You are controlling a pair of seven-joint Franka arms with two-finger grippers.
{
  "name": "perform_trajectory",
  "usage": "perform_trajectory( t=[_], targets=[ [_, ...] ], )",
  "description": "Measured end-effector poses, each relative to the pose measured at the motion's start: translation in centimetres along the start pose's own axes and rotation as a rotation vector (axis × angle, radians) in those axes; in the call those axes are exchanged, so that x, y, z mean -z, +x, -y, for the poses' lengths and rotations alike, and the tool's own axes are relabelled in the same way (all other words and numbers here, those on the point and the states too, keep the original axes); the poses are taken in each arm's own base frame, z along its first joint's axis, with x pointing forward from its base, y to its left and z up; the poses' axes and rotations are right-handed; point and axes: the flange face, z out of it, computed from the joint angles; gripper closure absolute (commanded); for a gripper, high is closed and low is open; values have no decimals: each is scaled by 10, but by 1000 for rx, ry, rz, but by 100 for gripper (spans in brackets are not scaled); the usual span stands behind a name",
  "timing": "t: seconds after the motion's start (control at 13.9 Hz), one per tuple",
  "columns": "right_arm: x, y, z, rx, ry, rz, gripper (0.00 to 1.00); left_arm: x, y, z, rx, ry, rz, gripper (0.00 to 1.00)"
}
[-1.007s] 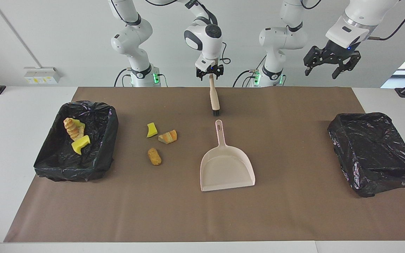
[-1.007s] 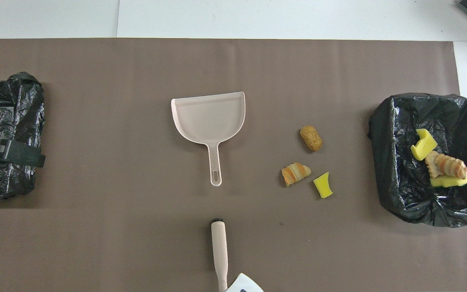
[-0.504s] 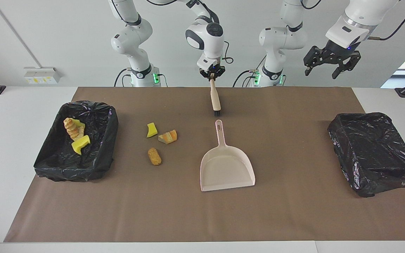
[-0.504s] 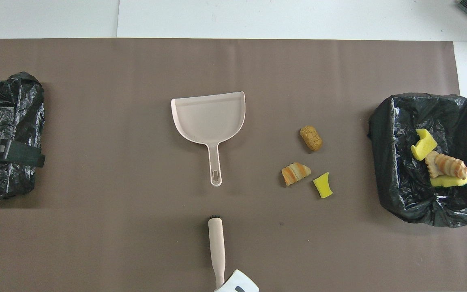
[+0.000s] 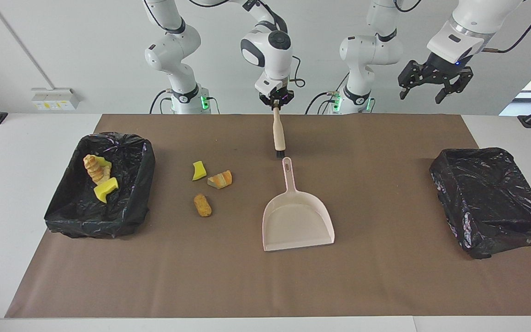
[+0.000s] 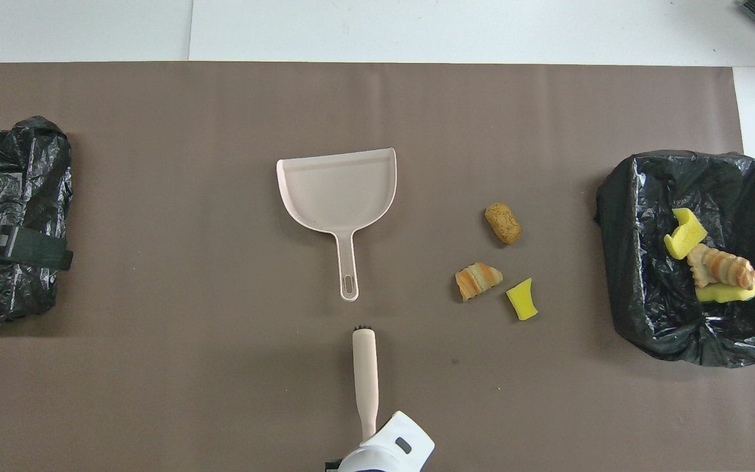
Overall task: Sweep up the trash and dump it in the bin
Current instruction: 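Grasp the wooden brush handle with the right gripper and lift it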
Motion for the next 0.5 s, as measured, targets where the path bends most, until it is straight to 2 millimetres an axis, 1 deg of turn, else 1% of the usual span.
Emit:
perform_trajectory(
  t=[0.14,0.29,0.36,0.5],
  targets=[
    [20,11,-20,-12,-44,-19,100,0,0,0,0,0,0,0],
    [37,25,-47,-28,-136,-38,100,0,0,0,0,0,0,0],
    [44,37,-63,-41,-193,-55,100,0,0,0,0,0,0,0],
    [48,65,-97,-43,-289,-80,100,0,0,0,0,0,0,0]
  ],
)
